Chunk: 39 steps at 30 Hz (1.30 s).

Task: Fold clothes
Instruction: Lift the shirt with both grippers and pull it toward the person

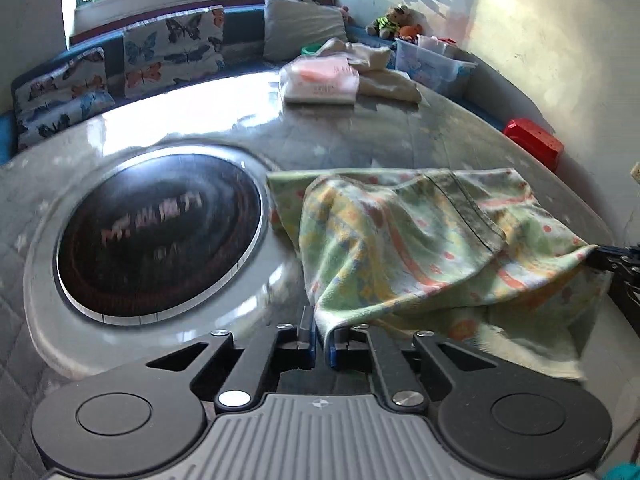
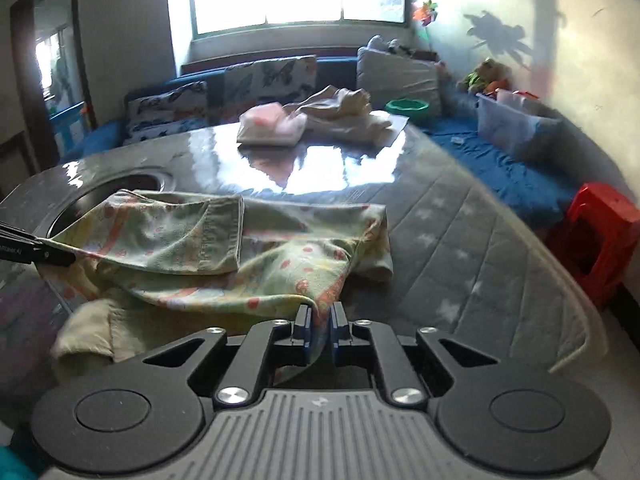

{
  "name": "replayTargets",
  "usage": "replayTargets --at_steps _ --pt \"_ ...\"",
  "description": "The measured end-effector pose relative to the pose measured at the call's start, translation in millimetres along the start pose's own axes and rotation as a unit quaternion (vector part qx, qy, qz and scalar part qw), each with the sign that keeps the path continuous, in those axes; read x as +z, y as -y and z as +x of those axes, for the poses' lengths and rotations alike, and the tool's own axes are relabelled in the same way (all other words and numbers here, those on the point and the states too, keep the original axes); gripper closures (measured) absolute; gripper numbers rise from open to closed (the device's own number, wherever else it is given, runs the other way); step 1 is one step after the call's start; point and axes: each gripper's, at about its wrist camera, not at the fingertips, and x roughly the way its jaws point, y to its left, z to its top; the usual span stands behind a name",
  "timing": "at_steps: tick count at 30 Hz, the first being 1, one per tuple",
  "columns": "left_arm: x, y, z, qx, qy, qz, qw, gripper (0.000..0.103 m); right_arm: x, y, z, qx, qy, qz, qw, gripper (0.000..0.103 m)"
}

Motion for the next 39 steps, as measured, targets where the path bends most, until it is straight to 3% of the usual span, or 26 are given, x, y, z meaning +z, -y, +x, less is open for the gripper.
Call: replayTargets --at_steps 5,13,20,22,25,32,39 --pt "-20.6 -13.6 -5.4 0.0 -0.018 -0.015 0.9997 0.096 -0.8 -6.4 -13.0 0.03 0.003 -0.018 0.999 0.078" --pt "-39.9 -29.4 -17.7 -0.007 -0.029 -0.037 0.9989 0.096 18.2 1.9 4.1 0.02 0.012 0.001 1.0 0.065" --pt "-39.6 -42.7 -33.3 -0.002 -0.023 -0.035 0.9991 0.069 35.6 16.5 40.6 0.024 0.003 0.015 1.0 0.058" --pt "-33.4 -44.8 -38.9 -0.001 -0.015 -0.033 0.9993 0.057 40.2 19.8 55.2 0.018 0.0 0.017 1.0 0.056" --pt "-20.8 -50.7 -43.4 0.007 -0.001 -0.039 0.9992 0.05 46.0 25.9 71.5 0.017 -0.005 0.023 1.0 0.056" --pt "17.4 -58.6 -33.5 0.029 0.029 -0.05 0.9979 0.048 52.9 34.8 102.0 0.024 -0.021 0.036 0.999 0.055" --pt "62.2 -61.7 3.9 0.026 0.035 -0.052 0.9977 0.045 50.7 36.2 115.2 0.039 -0.031 0.046 0.998 0.055"
